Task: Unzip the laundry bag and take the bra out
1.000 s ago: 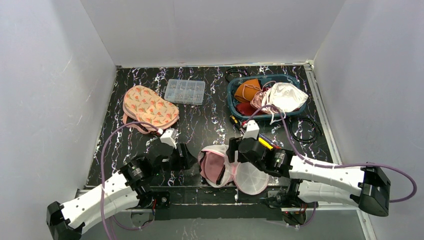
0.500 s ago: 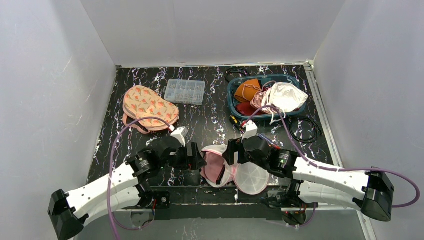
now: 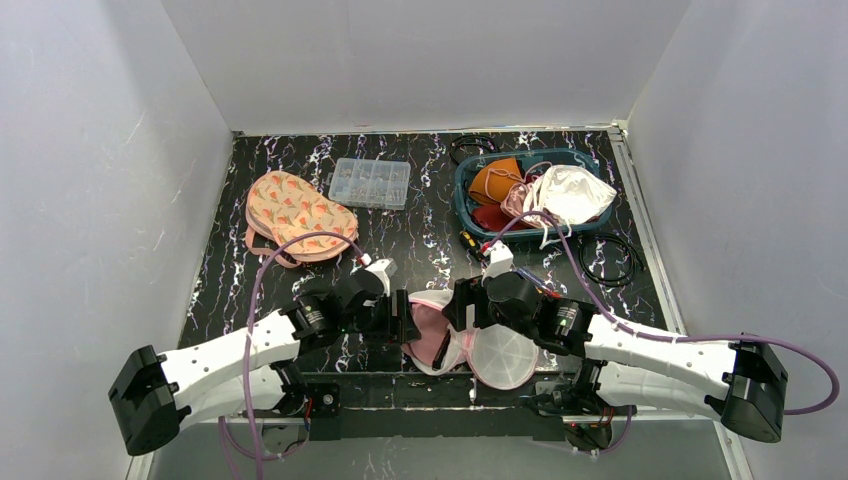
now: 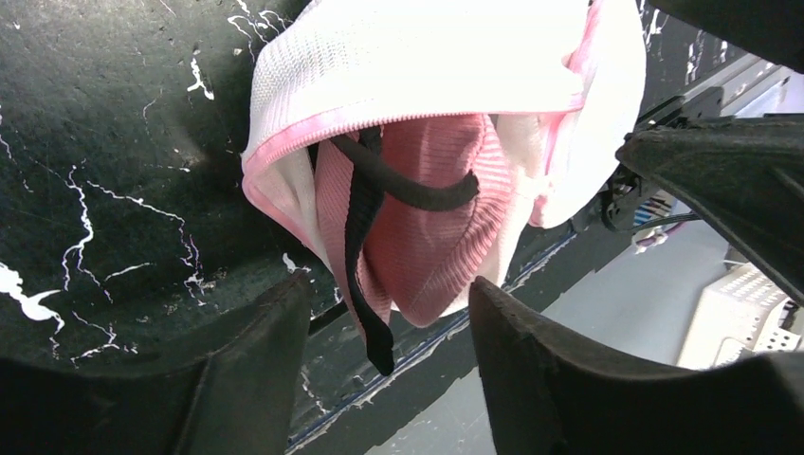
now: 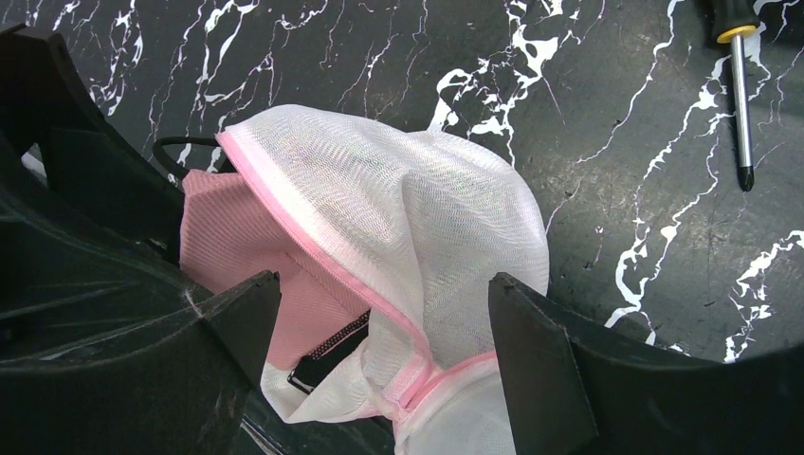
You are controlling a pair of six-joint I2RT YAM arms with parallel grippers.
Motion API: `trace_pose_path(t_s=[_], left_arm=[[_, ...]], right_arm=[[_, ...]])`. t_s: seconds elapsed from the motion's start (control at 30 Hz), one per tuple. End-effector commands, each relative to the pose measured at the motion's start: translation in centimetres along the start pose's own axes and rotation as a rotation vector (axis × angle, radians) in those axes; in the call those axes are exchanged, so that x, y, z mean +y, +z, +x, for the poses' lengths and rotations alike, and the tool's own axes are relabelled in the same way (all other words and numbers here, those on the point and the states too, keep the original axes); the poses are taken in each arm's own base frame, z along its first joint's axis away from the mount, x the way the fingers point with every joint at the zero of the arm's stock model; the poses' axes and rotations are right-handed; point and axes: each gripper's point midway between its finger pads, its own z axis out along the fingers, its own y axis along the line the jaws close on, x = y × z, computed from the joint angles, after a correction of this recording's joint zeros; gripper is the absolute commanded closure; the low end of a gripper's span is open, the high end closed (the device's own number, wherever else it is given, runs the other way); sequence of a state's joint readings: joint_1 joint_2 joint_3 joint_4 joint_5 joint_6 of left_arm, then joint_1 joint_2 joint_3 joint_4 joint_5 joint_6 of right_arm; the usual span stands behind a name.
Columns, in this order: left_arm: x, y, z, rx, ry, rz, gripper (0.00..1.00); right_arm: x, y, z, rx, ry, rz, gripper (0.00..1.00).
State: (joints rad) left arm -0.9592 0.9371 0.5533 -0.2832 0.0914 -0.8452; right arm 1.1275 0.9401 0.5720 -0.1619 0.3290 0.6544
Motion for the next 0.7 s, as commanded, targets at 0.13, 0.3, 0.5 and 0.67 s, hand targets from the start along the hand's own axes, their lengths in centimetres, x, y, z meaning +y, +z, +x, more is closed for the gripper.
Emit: trace_pose_path(t_s=[0.13,0.3,0.5,0.67], left_arm=[[-0.8,0.5,-0.7,0.003,0.039,-0.011,0.51],[-0.1,1.1,-0.5,0.014,0.052,-0.046,0.54],[-0.3,0.7,-0.9,-0.001,0.067,-0.042,0.89],[-1.0,-1.1,-1.4,-0.013,0.102,-0.028,1.00]], right_arm=[[0.0,0.1,0.2,-0.002,0.014,-0.007,0.11],[0.6,0.3,0.4,0.012,0.009,-0.033,0.11],[0.9,0.3,0.4,0.027,-0.033,-0.042,0.10],[1.1,0.4,-0.2,0.030,-0.109,-0.036,0.08]])
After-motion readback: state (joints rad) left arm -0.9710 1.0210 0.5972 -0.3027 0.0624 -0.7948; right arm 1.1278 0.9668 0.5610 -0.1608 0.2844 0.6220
